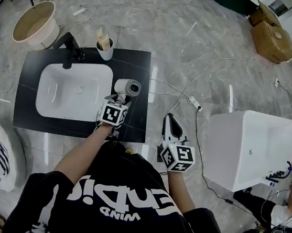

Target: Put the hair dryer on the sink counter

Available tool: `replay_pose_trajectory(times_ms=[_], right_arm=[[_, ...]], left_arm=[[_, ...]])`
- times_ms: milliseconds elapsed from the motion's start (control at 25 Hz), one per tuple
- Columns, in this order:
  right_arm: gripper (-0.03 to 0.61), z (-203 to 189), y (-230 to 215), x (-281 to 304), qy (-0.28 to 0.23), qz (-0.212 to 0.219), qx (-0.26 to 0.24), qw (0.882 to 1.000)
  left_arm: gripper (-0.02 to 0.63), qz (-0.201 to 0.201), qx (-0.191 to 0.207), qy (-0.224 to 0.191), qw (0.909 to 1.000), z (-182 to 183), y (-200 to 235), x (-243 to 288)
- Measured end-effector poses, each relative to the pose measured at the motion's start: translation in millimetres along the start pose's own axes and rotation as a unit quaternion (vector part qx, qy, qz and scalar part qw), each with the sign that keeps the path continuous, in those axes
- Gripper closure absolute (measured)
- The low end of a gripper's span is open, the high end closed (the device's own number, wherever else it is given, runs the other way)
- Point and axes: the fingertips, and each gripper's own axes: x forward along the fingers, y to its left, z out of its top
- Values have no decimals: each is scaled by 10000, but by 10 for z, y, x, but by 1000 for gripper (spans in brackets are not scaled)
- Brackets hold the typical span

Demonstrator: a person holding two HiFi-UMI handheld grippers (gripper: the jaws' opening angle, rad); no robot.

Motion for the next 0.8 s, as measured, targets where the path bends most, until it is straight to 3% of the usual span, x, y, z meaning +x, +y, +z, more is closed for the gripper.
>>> replay_pose_trajectory(times_ms=[440, 640, 800], right_arm=[[554, -54, -68, -10, 90, -10, 66, 9999], [554, -62, -115, -40, 68, -52, 134, 9999], [554, -88, -166, -65, 67, -100, 202, 9997]], left_arm=[[373, 155, 423, 66, 9990, -51, -91, 45], [373, 83, 316, -27, 9995, -40, -109, 33], [360, -150, -7, 62, 9999, -99, -151, 81]])
